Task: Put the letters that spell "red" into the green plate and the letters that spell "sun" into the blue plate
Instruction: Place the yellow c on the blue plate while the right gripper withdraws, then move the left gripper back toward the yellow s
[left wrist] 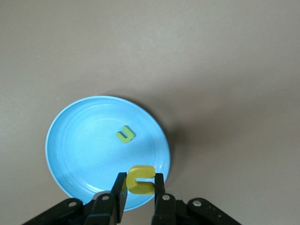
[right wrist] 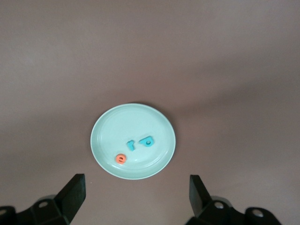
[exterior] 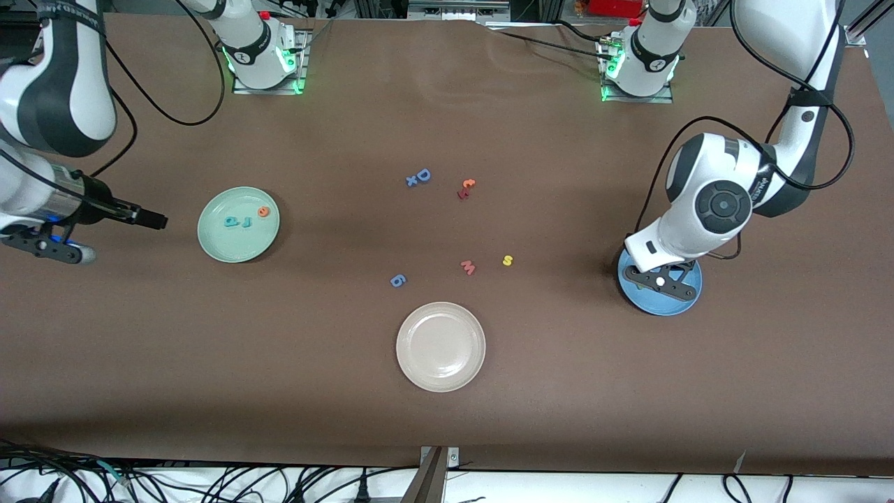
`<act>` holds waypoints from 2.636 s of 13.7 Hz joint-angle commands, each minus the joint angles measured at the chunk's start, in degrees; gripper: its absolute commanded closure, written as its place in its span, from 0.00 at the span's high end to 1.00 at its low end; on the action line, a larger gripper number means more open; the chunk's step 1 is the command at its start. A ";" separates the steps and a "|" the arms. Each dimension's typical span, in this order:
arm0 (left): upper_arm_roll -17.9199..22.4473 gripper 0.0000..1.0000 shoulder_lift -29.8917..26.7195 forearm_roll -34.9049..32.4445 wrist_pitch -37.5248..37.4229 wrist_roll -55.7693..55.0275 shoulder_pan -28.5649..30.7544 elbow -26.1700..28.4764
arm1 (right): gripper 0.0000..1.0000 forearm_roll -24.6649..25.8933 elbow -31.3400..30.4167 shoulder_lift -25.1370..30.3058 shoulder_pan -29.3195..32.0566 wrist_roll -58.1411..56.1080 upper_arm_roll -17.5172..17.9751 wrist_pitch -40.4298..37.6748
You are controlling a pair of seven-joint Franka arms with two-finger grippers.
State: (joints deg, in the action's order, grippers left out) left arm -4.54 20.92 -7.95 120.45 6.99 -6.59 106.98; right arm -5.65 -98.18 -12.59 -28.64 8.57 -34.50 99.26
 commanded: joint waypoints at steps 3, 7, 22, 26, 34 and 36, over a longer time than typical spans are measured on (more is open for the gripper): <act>-0.55 0.22 2.71 -2.15 3.37 6.19 4.56 -0.72 | 0.98 1.34 1.33 0.29 -0.28 0.04 -0.04 -1.44; -0.55 0.23 6.14 -2.24 7.07 6.28 6.05 -1.87 | 0.98 1.26 1.33 0.29 -0.37 0.31 0.13 -2.41; -0.64 1.00 9.40 0.57 11.30 7.51 7.29 -2.83 | 0.98 1.26 1.24 0.20 -0.46 -0.04 0.05 -2.76; -1.34 1.00 9.40 0.66 10.78 -1.15 3.36 -2.83 | 0.98 1.26 1.15 0.02 -0.46 -0.04 0.05 -2.76; -1.78 1.00 10.45 0.66 11.21 -25.07 -9.30 -2.92 | 0.98 1.26 1.24 0.28 -0.46 -0.31 -0.13 -2.85; -1.78 1.00 12.73 0.66 11.30 -27.73 -10.99 -5.46 | 0.98 1.08 1.33 0.37 -0.46 -0.57 -0.22 -2.76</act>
State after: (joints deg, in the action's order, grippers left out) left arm -6.80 30.85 -7.87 131.87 -18.43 -16.23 104.89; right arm -5.37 -97.40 -12.77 -28.84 8.57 -34.38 97.40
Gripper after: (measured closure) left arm 0.000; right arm 0.013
